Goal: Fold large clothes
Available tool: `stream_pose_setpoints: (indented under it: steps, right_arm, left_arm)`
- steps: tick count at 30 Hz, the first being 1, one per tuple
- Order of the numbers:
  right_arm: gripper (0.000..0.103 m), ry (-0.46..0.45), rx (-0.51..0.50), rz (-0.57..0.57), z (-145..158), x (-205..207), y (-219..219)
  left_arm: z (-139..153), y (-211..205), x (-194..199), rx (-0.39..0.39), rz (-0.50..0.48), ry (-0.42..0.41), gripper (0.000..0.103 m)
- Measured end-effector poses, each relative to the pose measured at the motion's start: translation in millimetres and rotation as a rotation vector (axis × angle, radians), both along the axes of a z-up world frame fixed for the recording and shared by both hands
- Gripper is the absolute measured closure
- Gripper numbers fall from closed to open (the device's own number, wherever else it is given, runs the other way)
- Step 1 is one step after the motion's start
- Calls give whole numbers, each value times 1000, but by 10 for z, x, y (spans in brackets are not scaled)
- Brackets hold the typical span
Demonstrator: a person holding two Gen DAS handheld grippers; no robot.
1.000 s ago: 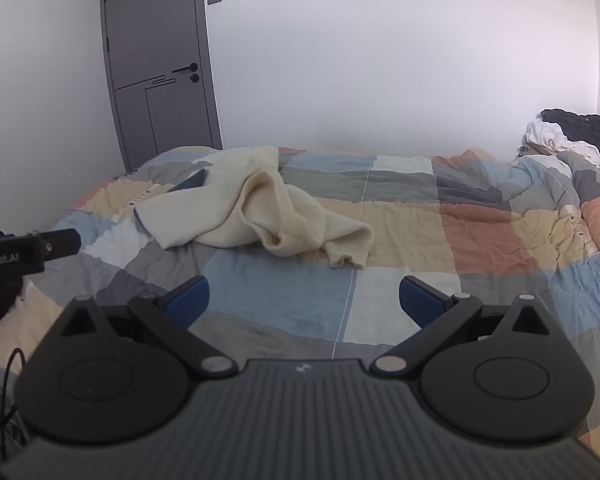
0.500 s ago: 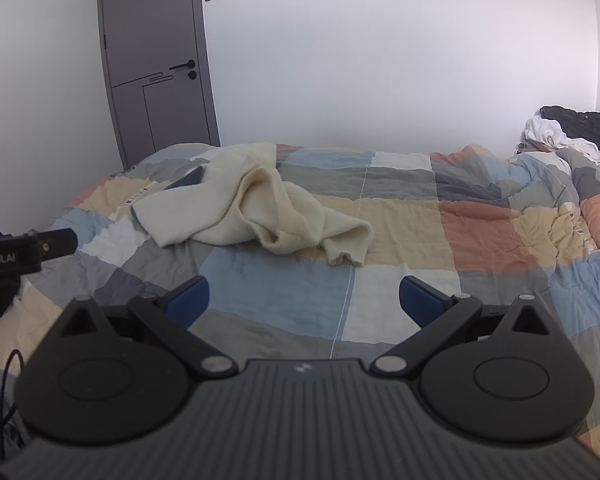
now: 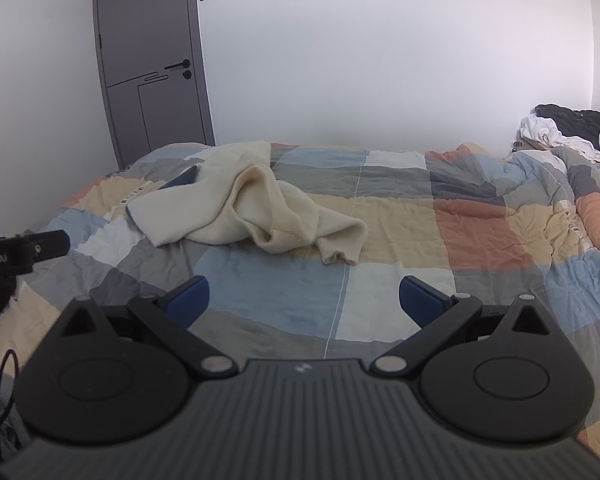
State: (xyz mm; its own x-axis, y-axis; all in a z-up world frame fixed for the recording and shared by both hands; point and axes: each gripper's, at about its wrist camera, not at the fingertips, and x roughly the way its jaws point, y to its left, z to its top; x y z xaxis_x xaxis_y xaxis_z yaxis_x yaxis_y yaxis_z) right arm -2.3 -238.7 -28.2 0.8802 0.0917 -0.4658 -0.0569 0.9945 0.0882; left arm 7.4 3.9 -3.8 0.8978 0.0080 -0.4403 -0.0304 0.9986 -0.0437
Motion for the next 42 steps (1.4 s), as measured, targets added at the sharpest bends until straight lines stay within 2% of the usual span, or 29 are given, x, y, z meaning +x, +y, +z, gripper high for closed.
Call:
stream_pose_setpoints:
  steps: [42]
  right_arm:
    - [0, 9, -4, 13, 27, 45, 10]
  left_arm:
    - [-4, -92, 52, 25, -15, 6, 0]
